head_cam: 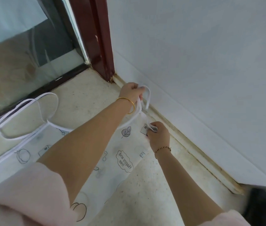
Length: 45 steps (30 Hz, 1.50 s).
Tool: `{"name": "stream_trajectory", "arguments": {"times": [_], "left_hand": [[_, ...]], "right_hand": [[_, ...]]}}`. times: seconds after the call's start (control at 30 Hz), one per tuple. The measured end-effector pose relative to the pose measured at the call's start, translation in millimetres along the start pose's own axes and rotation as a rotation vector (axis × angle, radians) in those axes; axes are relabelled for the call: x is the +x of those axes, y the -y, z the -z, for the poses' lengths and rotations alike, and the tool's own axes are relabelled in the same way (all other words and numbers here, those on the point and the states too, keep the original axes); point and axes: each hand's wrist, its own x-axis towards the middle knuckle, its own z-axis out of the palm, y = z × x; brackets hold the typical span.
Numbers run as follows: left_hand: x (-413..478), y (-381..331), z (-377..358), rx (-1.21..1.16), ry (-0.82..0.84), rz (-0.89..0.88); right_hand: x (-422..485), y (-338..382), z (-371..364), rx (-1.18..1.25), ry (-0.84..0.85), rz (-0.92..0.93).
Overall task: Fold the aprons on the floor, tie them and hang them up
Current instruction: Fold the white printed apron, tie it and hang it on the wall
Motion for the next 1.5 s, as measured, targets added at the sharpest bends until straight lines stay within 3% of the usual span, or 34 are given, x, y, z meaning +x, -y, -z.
{"name": "stream_trajectory", "arguments": {"times": [0.2, 0.37, 0.47, 0.57, 0.67, 0.8, 0.9, 1.0, 1.23, 1.4, 1.5], "left_hand": [[10, -6, 33, -0.025, -0.206, -0.015], [13, -1, 55, -0.526, -0.324, 0.192], [10, 2, 64, -0.573, -0.235, 0.227], [5, 22, 67, -0.298, -0.159, 0.301], [-17, 55, 67, 0.238, -0.222, 0.15], [-66, 118, 69, 0.805, -0.357, -0.202], [-88, 156, 76, 1.07, -0.402, -0.295], [-100, 173, 84, 1.205, -0.386, -0.215], [-115, 191, 98, 1.258, -0.32, 0.119], [-119, 194, 102, 1.236, -0.234, 0.126], [-122, 190, 120, 1.189, -0.334, 0.08]], "right_hand": [[3, -9, -1, -0.103, -0.093, -0.058], [10, -14, -3, -0.286, -0.087, -0.071], [9, -16, -1, -0.345, -0.09, -0.059], [1, -15, -2, -0.405, -0.147, 0.026], [-10, -19, -12, -0.7, -0.348, 0.312], [-31, -18, -45, -0.747, -0.069, 0.622], [-42, -16, -65, -0.828, 0.142, 0.625], [-42, -17, -75, -0.956, 0.286, 0.551], [-36, -29, -81, -1.09, 0.272, 0.559], [-40, -13, -87, -1.057, 0.234, 0.532], [-54, 6, -113, -0.973, 0.326, 0.73]]}}
